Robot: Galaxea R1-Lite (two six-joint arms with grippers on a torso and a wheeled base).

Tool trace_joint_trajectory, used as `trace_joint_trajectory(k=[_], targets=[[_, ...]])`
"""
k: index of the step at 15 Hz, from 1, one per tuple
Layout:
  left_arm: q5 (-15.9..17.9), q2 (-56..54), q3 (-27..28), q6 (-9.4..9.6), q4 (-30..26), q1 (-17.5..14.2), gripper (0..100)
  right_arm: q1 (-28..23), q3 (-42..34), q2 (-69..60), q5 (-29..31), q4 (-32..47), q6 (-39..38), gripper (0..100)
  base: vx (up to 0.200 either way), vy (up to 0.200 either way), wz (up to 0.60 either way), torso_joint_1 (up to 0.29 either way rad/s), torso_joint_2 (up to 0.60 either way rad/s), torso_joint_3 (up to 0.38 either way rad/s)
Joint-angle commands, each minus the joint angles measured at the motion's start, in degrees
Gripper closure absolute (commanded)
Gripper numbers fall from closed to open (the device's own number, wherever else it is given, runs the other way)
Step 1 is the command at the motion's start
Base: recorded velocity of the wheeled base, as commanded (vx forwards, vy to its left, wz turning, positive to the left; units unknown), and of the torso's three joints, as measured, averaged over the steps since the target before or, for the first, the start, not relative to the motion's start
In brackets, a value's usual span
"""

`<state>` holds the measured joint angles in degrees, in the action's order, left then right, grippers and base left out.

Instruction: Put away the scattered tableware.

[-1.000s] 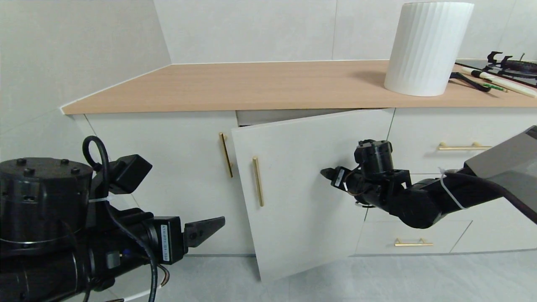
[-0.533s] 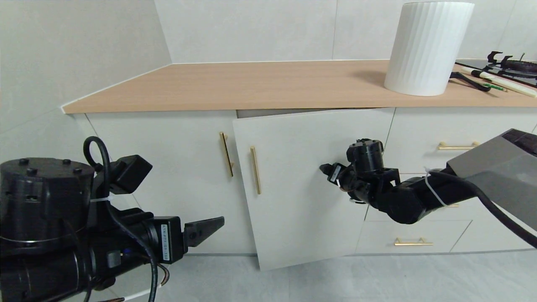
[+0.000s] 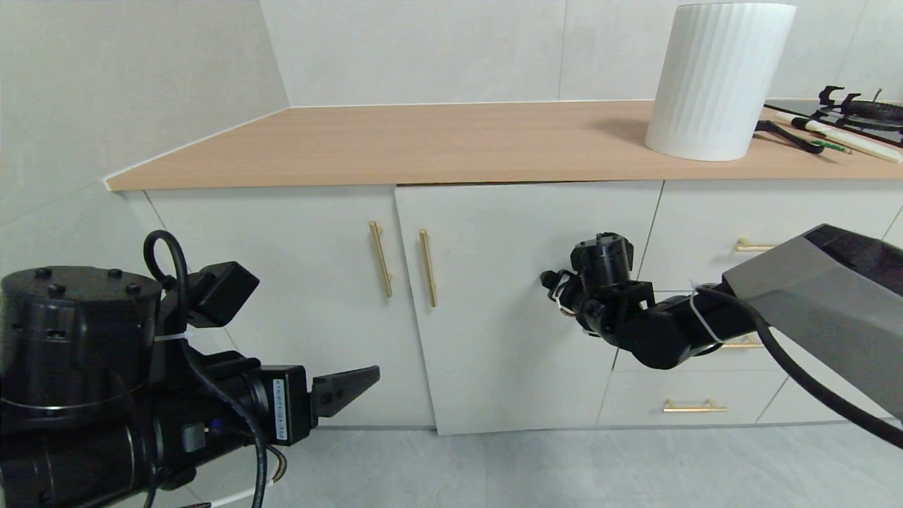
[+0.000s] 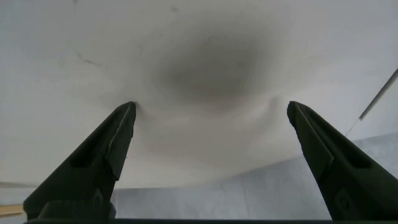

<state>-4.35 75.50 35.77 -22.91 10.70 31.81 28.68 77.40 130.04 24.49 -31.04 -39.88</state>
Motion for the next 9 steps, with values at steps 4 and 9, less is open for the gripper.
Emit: trace_joint_trajectory(k=[4,9], targets=[[-0.04,0.09,-0.26,-0.03,0.02,0.01,0,-0.91,2.23,2.41,1.88,-0.08,0.06,0,0.0,0.0,0.0,0.0,0.0,0.0],[-0.04,0.09,-0.26,-0.03,0.02,0.01,0,-0.21,0.21,-0.13,1.79,-0.16,0.06,0,0.0,0.0,0.0,0.0,0.0,0.0]])
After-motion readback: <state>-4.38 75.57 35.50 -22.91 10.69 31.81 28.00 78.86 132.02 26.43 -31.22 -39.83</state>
